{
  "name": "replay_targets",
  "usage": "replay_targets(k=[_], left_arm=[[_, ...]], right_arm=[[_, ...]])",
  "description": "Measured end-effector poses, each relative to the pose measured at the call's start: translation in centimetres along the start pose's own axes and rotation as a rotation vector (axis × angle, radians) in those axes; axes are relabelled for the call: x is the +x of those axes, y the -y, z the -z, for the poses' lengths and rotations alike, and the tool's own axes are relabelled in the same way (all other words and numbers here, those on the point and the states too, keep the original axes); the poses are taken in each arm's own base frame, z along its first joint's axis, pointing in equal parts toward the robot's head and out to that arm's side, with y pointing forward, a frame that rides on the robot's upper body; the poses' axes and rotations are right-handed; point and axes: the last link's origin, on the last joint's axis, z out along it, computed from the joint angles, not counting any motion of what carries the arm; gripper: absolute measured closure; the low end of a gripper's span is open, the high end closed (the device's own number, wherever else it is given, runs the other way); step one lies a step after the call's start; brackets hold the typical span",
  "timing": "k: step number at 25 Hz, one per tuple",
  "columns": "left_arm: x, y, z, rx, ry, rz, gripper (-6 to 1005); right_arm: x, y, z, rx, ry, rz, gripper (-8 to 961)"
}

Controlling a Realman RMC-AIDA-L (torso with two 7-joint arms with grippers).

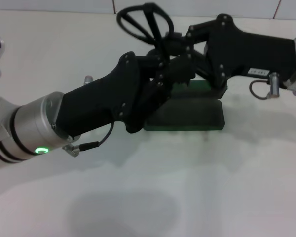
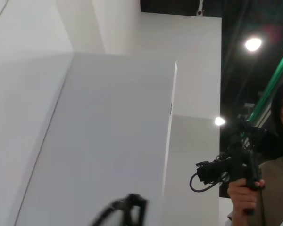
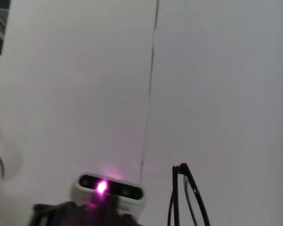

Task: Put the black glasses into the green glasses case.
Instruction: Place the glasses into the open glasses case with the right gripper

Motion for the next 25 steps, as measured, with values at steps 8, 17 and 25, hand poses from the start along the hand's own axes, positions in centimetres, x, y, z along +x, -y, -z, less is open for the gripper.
replay_targets(k=[8,17,25], left_arm=[[0.7,-0.5,2.0,0.033,-0.010,-0.042,966],[1.7,-1.4,4.3,0.078,-0.037,-0.098,965],[1.7,-1.3,4.1,0.073,-0.036,-0.101,964]], right_arm=[[1.8,0.7,-0.4,0.007,-0.211,-0.016,897],[3.0,-1.0,-3.8,0.048,-0.760,0.142,897],[4.4,-1.0,-4.1,0.075,-1.000,0.224,896]])
